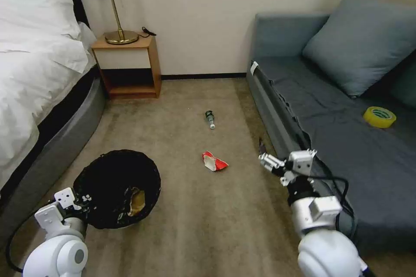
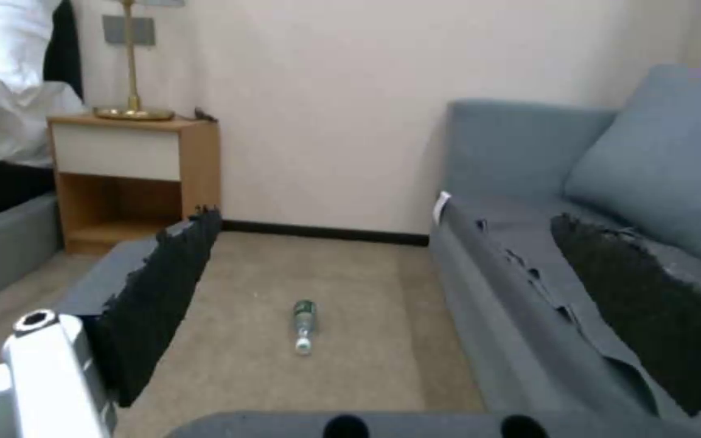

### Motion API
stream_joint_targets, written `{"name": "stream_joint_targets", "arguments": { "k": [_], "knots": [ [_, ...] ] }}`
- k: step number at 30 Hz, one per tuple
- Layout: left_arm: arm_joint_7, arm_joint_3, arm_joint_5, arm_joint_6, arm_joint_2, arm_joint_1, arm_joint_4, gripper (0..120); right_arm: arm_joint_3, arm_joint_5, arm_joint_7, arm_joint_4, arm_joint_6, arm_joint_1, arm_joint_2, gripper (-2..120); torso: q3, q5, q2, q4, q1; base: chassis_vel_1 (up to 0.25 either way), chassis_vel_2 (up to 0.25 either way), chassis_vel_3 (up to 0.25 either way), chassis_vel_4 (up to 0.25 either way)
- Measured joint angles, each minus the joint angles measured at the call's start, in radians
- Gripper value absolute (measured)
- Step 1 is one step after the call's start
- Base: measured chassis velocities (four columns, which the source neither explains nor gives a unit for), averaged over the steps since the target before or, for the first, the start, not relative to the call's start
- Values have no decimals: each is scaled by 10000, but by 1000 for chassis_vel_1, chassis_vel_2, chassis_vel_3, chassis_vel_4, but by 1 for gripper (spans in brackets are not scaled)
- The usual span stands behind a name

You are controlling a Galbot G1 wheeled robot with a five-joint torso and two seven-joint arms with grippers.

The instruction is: Pick up the trash bin, then pick up the garbage on the floor and place it into the trash bin.

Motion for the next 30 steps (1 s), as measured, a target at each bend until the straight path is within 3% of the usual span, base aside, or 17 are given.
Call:
{"name": "stream_joint_targets", "arguments": {
  "k": [2, 10, 30],
  "knots": [
    [2, 0, -1, 0, -32, 3, -5, 2, -57, -370, -178, -199, 308, -44, 470, 100, 0, 1, 0, 1, 0, 0, 0, 0, 0],
    [5, -22, 0, -5, -39, -50, 20, 2, -221, -440, -330, -404, 483, 82, 940, 100, 0, 1, 0, 0, 0, -53, 55, 56, -54],
    [13, -101, -8, 6, 85, -285, 360, 2, -369, -207, -382, -881, 368, 525, 783, 100, 2, 2, 0, -1, 1, -104, 104, 103, -98]
  ]
}}
